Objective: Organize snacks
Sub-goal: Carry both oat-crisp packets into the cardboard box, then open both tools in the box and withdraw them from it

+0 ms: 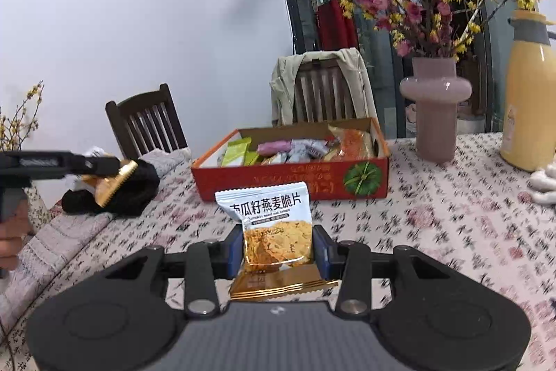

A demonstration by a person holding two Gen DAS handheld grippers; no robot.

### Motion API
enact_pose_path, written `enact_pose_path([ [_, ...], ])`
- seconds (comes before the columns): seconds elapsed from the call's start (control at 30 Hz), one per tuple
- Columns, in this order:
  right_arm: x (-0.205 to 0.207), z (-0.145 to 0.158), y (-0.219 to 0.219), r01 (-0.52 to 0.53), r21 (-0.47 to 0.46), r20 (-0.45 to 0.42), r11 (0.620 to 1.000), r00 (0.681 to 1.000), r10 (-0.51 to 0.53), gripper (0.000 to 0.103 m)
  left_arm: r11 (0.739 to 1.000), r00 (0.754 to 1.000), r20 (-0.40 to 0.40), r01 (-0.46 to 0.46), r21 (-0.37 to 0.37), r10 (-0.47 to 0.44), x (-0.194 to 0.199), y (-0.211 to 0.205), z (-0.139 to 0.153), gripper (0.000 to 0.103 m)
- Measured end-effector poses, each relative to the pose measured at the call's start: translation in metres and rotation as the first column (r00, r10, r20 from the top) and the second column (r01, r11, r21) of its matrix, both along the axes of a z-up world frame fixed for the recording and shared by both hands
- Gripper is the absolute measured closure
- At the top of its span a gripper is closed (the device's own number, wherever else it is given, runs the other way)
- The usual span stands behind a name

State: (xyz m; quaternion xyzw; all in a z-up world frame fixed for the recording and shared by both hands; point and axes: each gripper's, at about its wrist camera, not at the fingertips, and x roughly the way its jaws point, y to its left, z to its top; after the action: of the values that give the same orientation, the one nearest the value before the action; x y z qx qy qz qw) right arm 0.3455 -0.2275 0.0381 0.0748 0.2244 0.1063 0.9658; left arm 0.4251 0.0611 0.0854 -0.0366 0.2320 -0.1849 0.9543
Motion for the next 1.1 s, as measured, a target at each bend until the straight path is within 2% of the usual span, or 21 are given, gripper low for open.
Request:
enact_pose_path([
  [0.13,0.025,0.026,-0.013,-0.022,-0.001,0.014,1.000,1.000,0.022,0.063,1.000,1.000,-0.008,0.002,0.014,-0.002,0.030,-0.014,0.002,0.061],
  [0.3,0.112,0.044,-0.019,-0.092,0.019,-0.024,0.996,0.995,0.092,0.063,0.999,0.999,0.004,-0.035,0.013,0.035,0.086,-0.038,0.003,0.061],
  [0.4,0.176,0.039,-0.014,-0.103,0.012,-0.072,0.995,0.992,0.103,0.063,0.999,0.999,-0.004,-0.045,0.010,0.045,0.129,-0.054,-0.002,0.061],
  [0.47,0.210,0.034,-0.004,-0.109,-0.028,-0.094,0.994,0.990,0.106,0.063,0.999,0.999,-0.015,-0.050,0.002,0.050,0.151,-0.061,-0.008,0.061],
  [0.67,0.282,0.000,0.022,-0.094,-0.086,-0.154,0.992,0.985,0.080,0.063,0.999,0.989,-0.141,-0.051,-0.005,0.050,0.218,-0.077,-0.037,0.061],
  [0.77,0.305,-0.024,0.039,-0.081,-0.161,-0.193,0.984,0.980,0.049,0.063,1.000,0.982,-0.188,-0.027,0.004,0.028,0.236,-0.087,-0.055,0.061],
  [0.83,0.310,-0.037,0.043,-0.098,-0.170,-0.227,0.981,0.972,0.058,0.062,0.999,0.980,-0.196,-0.030,0.021,0.033,0.239,-0.091,-0.065,0.047],
  [0.9,0.313,-0.048,0.048,-0.102,-0.195,-0.241,0.975,0.969,0.053,0.060,0.999,0.980,-0.195,-0.027,0.021,0.031,0.237,-0.092,-0.072,0.042],
  [0.93,0.313,-0.051,0.046,-0.097,-0.179,-0.234,0.979,0.971,0.053,0.059,0.999,0.979,-0.200,-0.028,0.023,0.032,0.236,-0.091,-0.074,0.042],
  [1.1,0.304,-0.041,0.042,-0.080,-0.185,-0.228,0.980,0.973,0.036,0.040,0.999,0.980,-0.195,-0.039,0.036,0.046,0.225,-0.085,-0.064,0.040],
])
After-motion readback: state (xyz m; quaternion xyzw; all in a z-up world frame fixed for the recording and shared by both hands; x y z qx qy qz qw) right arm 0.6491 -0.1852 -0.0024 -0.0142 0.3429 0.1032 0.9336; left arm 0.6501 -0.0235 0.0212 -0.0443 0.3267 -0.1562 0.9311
